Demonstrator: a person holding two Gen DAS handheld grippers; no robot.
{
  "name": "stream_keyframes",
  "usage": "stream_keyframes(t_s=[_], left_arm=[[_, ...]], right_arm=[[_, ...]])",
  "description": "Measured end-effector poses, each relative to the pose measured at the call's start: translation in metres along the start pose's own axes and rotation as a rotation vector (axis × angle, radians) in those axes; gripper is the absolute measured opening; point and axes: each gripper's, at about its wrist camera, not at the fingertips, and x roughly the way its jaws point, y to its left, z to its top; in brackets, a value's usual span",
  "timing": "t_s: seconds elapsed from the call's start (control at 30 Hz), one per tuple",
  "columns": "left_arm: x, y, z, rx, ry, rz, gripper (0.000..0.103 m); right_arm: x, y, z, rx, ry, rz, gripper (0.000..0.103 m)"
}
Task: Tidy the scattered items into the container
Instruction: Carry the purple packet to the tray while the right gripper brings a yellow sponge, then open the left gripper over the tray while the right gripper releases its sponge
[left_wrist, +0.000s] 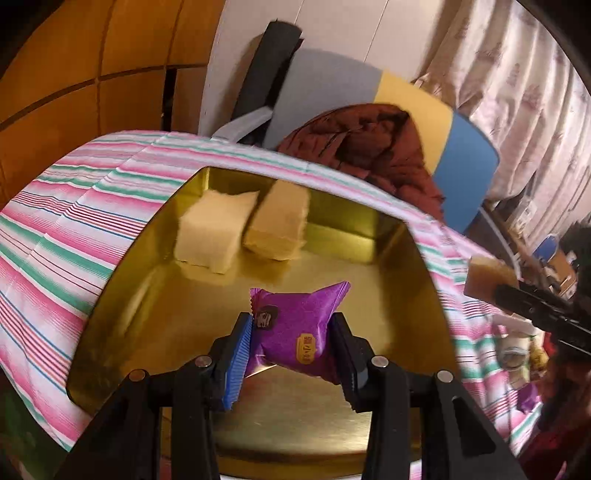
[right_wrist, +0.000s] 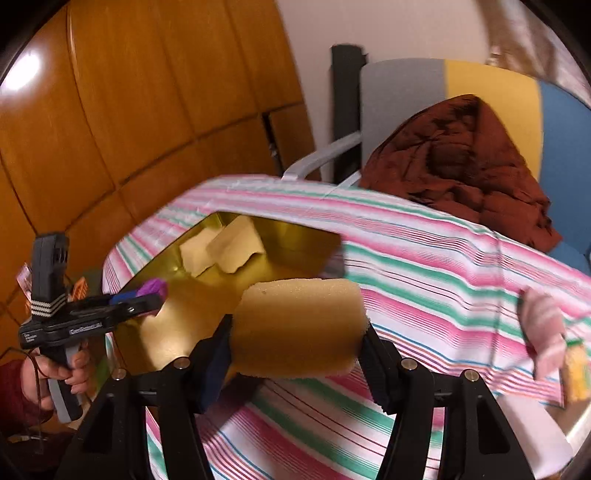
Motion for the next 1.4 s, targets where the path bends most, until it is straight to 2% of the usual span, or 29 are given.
stream_keyframes(t_s=[0.07,0.13,0.2,0.33,0.6,0.67,0.7,0.83,1.0,1.13,1.2,1.4], left_arm=[[0.010,0.009,0.005,-0.012,0.037,0.025,0.043],[0.019,0.016,0.009,-0.013,0.079,0.032,0.042],[0.024,0.022,0.012,0.002,0.092,0.063,0.042],[0.031,0.038,0.019,0.002,0.109,0.108,0.042],[0.042,0.053,0.031,-0.003,0.121,0.168,0.043],[0.045,0.052,0.033,0.006,0.122,0.190,0.048],[0.046,0.050,0.034,0.013,0.125,0.201,0.050],[0.041,0.047,0.031,0.012,0.116,0.176,0.055],[0.031,0.052,0.026,-0.051,0.074,0.250,0.057],[0.021,0.061,0.021,-0.162,0.051,0.194,0.058],[0.017,0.063,0.019,-0.201,0.049,0.200,0.059],[0.001,0.053,0.023,-0.214,-0.003,0.200,0.060]], right_arm=[[0.018,0.014,0.013,0.002,0.052,-0.018,0.063],[0.036,0.022,0.025,0.023,0.079,0.017,0.063],[0.053,0.031,0.036,0.021,0.099,0.029,0.063],[0.086,0.050,0.053,-0.038,0.131,0.000,0.063],[0.143,0.047,0.078,-0.017,0.177,-0.091,0.066],[0.152,0.042,0.081,0.012,0.183,-0.092,0.069],[0.155,0.040,0.082,0.024,0.181,-0.072,0.075],[0.140,0.042,0.085,0.012,0.120,-0.086,0.087],[0.101,0.035,0.079,0.045,0.042,-0.054,0.090],[0.069,0.024,0.066,0.096,-0.005,-0.039,0.094],[0.058,0.020,0.060,0.117,-0.010,-0.031,0.094],[0.020,0.010,0.035,0.150,-0.057,-0.039,0.095]])
